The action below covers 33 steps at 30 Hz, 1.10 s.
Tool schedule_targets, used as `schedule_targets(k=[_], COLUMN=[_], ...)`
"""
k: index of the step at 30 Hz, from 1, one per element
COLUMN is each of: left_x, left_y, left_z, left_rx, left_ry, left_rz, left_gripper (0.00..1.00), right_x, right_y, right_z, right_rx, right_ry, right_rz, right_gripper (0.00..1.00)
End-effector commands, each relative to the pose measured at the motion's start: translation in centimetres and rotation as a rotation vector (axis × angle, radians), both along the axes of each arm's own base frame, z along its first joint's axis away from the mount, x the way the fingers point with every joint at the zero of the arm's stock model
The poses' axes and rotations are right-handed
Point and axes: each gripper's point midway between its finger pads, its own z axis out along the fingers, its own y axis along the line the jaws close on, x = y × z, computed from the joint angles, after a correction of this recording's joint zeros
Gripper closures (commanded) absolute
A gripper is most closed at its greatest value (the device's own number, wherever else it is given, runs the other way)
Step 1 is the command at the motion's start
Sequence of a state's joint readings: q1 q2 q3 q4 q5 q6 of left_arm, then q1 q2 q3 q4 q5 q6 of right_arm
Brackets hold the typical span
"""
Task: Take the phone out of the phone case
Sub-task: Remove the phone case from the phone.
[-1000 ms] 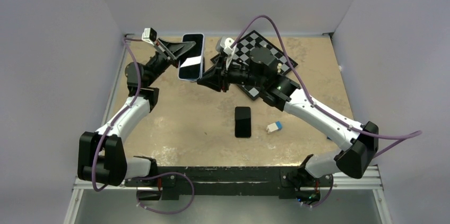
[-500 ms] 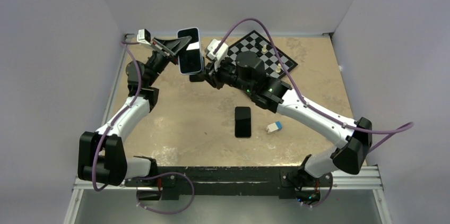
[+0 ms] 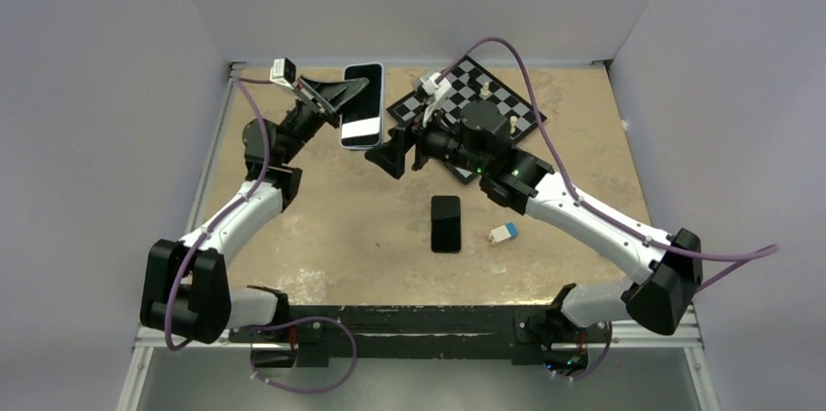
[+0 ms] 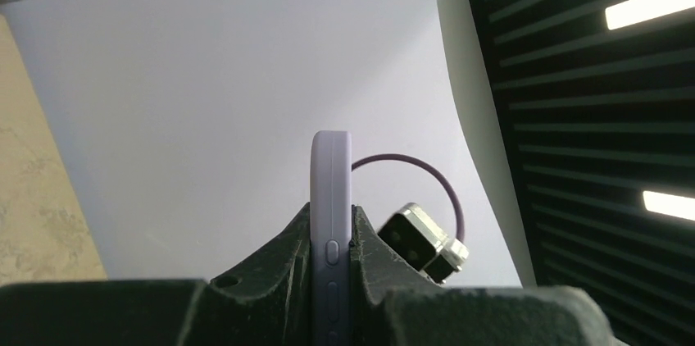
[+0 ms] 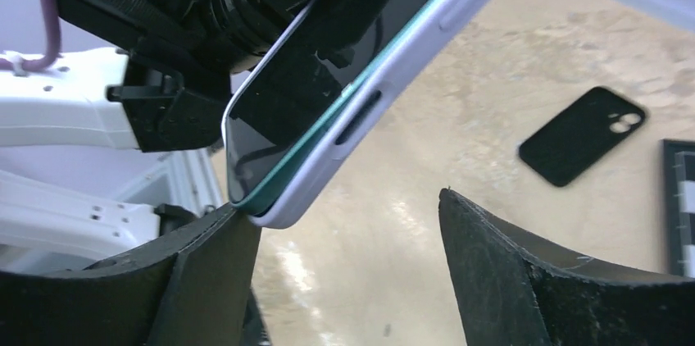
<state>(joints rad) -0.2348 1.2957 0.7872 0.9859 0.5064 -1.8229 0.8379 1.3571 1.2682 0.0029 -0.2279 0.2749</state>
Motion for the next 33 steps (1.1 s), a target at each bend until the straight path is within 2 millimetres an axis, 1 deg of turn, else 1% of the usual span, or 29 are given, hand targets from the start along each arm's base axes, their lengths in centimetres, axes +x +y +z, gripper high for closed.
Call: schedule_targets(k=[1,2,5,7,9,10,13,16,19,22,26,29,33], left_x=[-4.8,-4.7,-4.3,-4.1,-3.8,-3.8,-3.1,-3.0,-2.9,-3.2,-3.6,-4.1,-4.2], left_y=[-0.4,-0.3,0.3,0.7,1.0,1.1,1.0,0.8,0.4,0.4,0.6,0.4,0.5], left_z=[6.2,6.4,7.2,7.7,8.1,8.2,7.9,8.0,8.1,8.6,9.1,9.4,9.7], left_rx=[-0.077,-0.087,-0.129,-0.164,-0.198,-0.214,-0.237,-0.267,-0.285,-0.309,-0.321,-0.325,-0.327], left_ry=[-0.233,-0.240,-0.268,-0.285,-0.294,-0.304,-0.294,-0.301,-0.296,-0.309,-0.314,-0.324,-0.334], left_rz=[-0.085,-0.076,-0.036,-0.009,0.016,0.026,0.048,0.047,0.037,0.038,0.042,0.044,0.059], left_gripper=[1.00,1.00,1.00,1.00,1.00,1.00,1.00,1.00,1.00,1.00,1.00,1.00,1.00], right_x=[-0.4,-0.8,-2.3,-2.6,-2.4,-2.5,-3.1,-3.0,-3.3,-3.4,-2.5,-2.0,-1.7], right_y=[0.0,-0.3,-1.5,-2.4,-2.8,-2.7,-2.5,-1.7,-0.4,0.2,0.6,0.9,1.4], right_z=[1.1,1.2,2.2,2.3,2.2,2.4,3.6,4.6,5.3,6.1,6.3,6.8,7.6], right_rx=[0.200,0.231,0.396,0.485,0.526,0.536,0.578,0.584,0.578,0.588,0.562,0.543,0.550], right_ry=[0.109,0.099,0.027,-0.007,-0.020,-0.029,-0.061,-0.090,-0.115,-0.148,-0.172,-0.213,-0.238], right_rz=[0.000,0.004,0.026,0.007,-0.012,-0.003,0.036,0.062,0.107,0.115,0.084,0.049,0.023], right_gripper=[0.19,0.18,0.16,0.13,0.11,0.11,0.12,0.19,0.23,0.28,0.29,0.29,0.33])
